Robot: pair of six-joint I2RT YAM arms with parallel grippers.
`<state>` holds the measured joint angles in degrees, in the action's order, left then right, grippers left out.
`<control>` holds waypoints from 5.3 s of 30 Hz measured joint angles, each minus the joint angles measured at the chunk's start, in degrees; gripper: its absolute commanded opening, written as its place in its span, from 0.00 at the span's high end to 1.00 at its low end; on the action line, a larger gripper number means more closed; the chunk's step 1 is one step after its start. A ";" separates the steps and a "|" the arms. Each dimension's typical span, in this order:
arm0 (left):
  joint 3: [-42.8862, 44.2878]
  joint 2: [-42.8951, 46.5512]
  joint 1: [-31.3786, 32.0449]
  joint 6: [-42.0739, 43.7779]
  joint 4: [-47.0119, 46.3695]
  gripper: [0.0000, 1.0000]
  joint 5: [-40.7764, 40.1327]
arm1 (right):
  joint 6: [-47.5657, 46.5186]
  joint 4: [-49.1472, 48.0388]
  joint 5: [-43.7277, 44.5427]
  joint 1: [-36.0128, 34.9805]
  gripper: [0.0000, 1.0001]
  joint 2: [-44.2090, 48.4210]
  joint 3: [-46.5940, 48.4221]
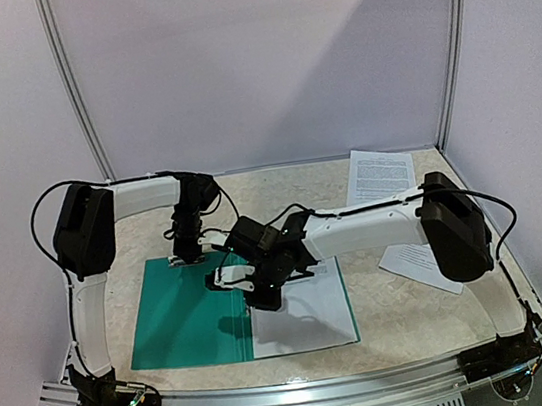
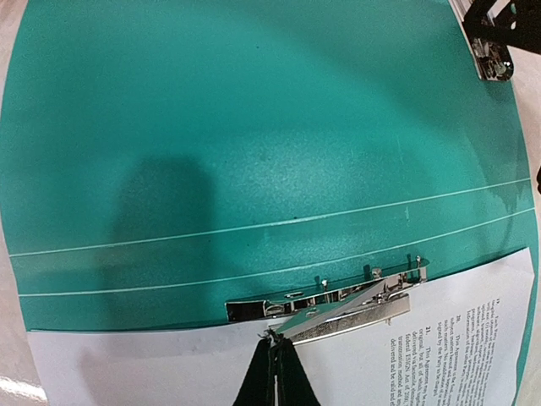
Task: Put the files into the folder
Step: Clamp the file at the center of the board.
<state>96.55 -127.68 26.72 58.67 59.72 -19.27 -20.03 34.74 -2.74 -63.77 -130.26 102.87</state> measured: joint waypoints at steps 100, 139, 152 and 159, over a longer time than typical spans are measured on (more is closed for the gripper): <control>3.17 -2.16 -1.27 -0.35 2.78 0.94 -1.25 | 7.32 16.81 6.25 -2.56 1.00 -14.34 23.76; 5.84 -4.04 -3.30 -0.66 6.14 0.94 -2.64 | -10.91 14.71 30.27 -10.01 1.00 -20.39 30.29; 6.71 -4.48 -3.72 -0.61 6.82 0.94 -2.25 | -9.73 6.36 24.17 -8.11 1.00 -15.08 21.16; 6.80 -4.48 -3.76 -0.61 6.91 0.94 -2.14 | -8.98 4.96 23.41 -7.82 0.95 -14.19 19.56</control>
<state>103.35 -132.16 22.96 58.06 66.63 -21.41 -29.02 39.70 20.67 -71.59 -144.44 122.43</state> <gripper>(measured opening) 0.241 0.012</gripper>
